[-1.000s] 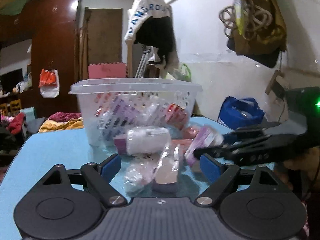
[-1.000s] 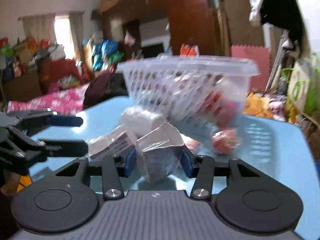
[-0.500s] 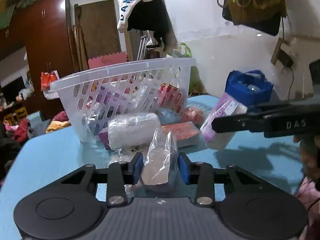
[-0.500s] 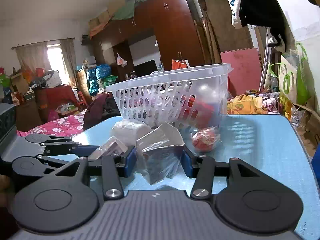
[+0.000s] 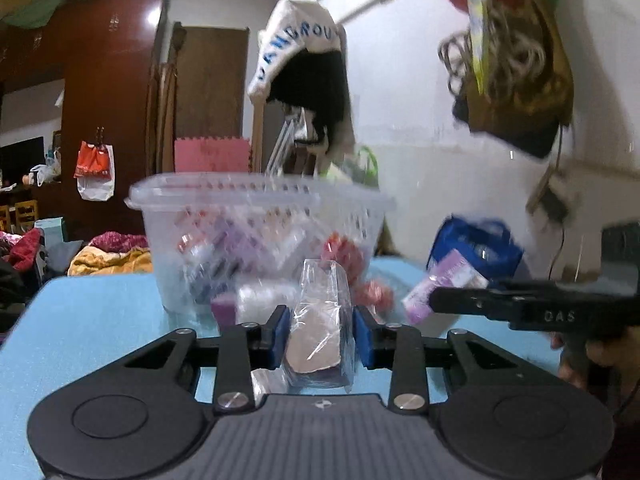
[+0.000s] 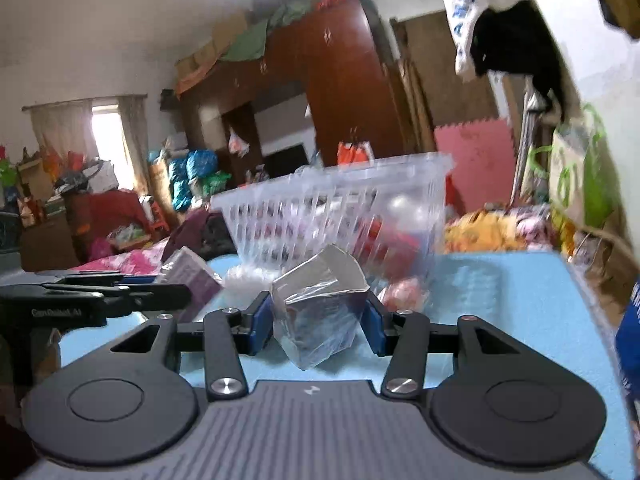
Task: Organize objects
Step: 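Lower both held items into the white basket and open both grippers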
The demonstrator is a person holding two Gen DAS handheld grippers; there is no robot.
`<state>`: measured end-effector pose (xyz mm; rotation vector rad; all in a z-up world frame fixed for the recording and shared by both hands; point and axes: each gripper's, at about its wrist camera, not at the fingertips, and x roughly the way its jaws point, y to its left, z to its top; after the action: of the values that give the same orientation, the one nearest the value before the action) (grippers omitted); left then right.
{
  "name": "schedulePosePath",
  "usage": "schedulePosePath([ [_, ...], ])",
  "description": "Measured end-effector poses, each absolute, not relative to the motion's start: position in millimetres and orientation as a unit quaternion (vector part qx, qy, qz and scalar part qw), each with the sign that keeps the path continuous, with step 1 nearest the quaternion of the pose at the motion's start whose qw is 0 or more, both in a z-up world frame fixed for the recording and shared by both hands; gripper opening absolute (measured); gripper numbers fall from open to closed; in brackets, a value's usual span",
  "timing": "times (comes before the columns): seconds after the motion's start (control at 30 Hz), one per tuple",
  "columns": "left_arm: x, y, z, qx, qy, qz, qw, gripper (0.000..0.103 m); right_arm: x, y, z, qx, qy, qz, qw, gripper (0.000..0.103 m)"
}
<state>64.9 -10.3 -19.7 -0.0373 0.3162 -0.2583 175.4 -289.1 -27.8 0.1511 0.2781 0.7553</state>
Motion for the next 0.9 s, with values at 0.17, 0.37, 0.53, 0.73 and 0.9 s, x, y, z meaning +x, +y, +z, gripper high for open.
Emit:
schedulePosePath([
  [0.17,82,6,30,-0.042,0.125,-0.118,0.984,0.039,175,-280,37,0.044,0.080,0.365,0.927,0.051],
  [0.37,149,11,89,-0.067,0.124,-0.072,0.987,0.039,224,-228,99,-0.018,0.069,0.345,0.936,0.051],
  [0.53,216,15,86,-0.094,0.171,-0.047,0.980,0.039,269,-185,97,-0.073,0.097,0.327,0.937,0.053],
  [0.73,223,21,67,-0.063,0.167,0.002,0.984,0.080,264,-188,80,-0.108,0.124,0.285,0.944,0.088],
  [0.9,153,32,53,-0.060,0.154,-0.041,0.985,0.089,216,-239,66,-0.062,0.122,0.315,0.939,0.103],
])
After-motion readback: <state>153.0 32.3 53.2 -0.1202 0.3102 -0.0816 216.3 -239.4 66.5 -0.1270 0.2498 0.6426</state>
